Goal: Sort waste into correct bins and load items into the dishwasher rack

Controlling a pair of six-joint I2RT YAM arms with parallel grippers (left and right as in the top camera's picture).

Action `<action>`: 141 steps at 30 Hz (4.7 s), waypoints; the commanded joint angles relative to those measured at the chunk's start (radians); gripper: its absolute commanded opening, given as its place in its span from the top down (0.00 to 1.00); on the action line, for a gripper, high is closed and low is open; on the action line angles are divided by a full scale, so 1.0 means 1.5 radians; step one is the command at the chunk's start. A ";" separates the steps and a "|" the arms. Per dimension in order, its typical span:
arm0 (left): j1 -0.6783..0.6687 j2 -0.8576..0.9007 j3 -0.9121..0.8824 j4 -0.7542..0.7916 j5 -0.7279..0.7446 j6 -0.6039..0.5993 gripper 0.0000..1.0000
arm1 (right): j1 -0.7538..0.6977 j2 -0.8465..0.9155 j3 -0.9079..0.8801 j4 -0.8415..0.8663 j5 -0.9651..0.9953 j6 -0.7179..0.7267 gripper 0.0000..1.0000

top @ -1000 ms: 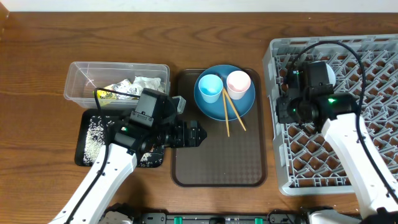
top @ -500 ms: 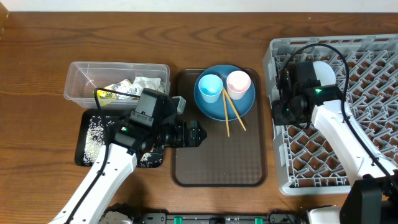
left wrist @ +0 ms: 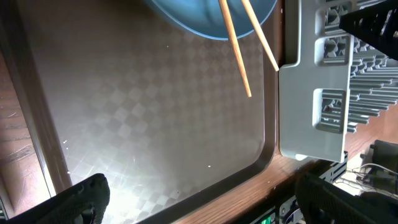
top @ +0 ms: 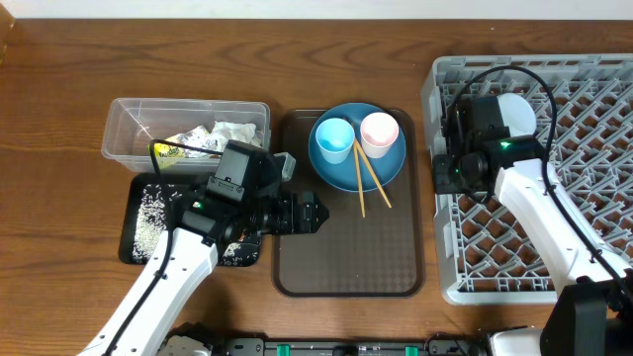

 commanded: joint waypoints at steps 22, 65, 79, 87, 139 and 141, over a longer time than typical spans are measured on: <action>0.002 0.003 0.001 0.000 0.007 0.004 0.02 | -0.003 0.002 0.000 0.012 0.089 -0.011 0.99; 0.002 0.003 0.001 0.000 0.007 0.004 0.02 | -0.001 0.001 0.113 -0.089 0.114 -0.031 0.53; 0.003 0.003 0.001 0.001 -0.021 0.004 0.02 | -0.001 -0.008 0.217 -0.229 -0.139 -0.028 0.32; 0.002 0.002 0.022 0.048 -0.089 -0.070 0.10 | -0.001 -0.008 0.217 -0.248 -0.186 -0.028 0.01; -0.068 0.433 0.281 0.173 -0.360 -0.176 0.61 | 0.014 -0.007 0.198 -0.234 -0.186 -0.026 0.26; -0.068 0.442 0.280 0.173 -0.361 -0.176 0.64 | 0.014 -0.007 0.198 -0.234 -0.186 -0.026 0.26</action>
